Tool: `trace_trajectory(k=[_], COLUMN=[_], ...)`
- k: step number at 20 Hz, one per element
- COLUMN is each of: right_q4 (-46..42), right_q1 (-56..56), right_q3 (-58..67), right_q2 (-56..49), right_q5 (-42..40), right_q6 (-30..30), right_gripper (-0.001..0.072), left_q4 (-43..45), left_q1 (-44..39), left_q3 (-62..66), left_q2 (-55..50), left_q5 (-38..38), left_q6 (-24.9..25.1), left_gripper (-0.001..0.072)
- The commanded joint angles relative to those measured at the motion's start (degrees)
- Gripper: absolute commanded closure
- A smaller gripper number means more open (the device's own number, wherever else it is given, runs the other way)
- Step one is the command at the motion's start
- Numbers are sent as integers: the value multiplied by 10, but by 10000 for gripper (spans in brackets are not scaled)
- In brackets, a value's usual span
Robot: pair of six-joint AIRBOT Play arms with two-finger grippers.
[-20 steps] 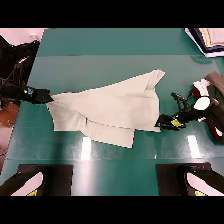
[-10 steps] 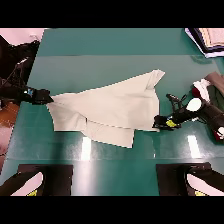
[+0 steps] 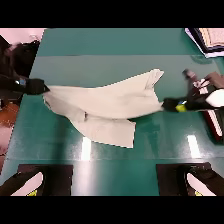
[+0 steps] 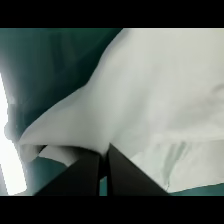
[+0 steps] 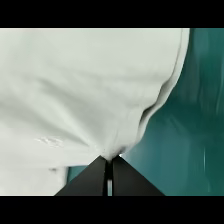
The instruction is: Fold the shirts.
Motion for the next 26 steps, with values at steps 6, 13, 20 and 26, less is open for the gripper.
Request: trace_trajectory(k=[6, 13, 20, 26], right_q4=[0, 0, -19, -117], right_q1=[-112, -146, -146, -146], right_q3=[236, 401, 575, 732], right_q2=[149, 169, 116, -13], right_q5=[-65, -43, 85, 287], right_q6=[-8, -42, -67, -22], right_gripper=[696, 696, 696, 696], left_q4=[-141, -248, -324, -324], left_q1=[0, 1, 0, 1], left_q3=[303, 519, 523, 526], left_q2=[0, 1, 72, 108], left_q5=[-5, -7, 23, 27], left_q6=[1, -1, -1, 1], left_gripper=[678, 677, 678, 678])
